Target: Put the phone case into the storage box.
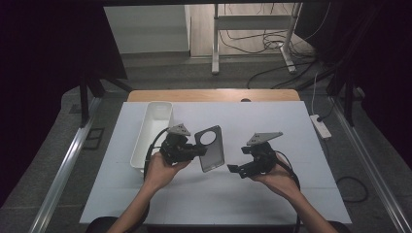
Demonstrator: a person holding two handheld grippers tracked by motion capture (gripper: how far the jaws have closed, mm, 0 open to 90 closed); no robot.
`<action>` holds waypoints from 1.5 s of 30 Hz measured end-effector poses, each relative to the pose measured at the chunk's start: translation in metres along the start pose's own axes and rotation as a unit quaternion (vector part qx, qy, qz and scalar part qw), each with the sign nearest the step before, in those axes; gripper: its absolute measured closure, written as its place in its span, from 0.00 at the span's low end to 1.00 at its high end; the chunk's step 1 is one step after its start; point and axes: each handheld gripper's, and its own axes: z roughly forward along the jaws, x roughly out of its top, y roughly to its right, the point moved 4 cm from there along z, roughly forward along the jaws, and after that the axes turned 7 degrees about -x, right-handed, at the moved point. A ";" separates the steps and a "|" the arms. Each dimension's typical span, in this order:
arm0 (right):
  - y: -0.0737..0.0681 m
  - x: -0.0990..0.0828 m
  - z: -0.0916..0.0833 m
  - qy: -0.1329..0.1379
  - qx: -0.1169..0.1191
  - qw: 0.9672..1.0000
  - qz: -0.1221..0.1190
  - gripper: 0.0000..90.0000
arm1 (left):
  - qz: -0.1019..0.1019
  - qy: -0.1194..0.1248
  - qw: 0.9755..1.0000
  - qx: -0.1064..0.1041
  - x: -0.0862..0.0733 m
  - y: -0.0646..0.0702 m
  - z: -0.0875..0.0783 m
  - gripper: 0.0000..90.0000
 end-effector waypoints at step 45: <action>-0.024 0.003 -0.005 0.012 0.024 0.996 -0.080 0.89 | 0.036 0.030 0.998 -0.037 0.007 0.019 0.005 0.50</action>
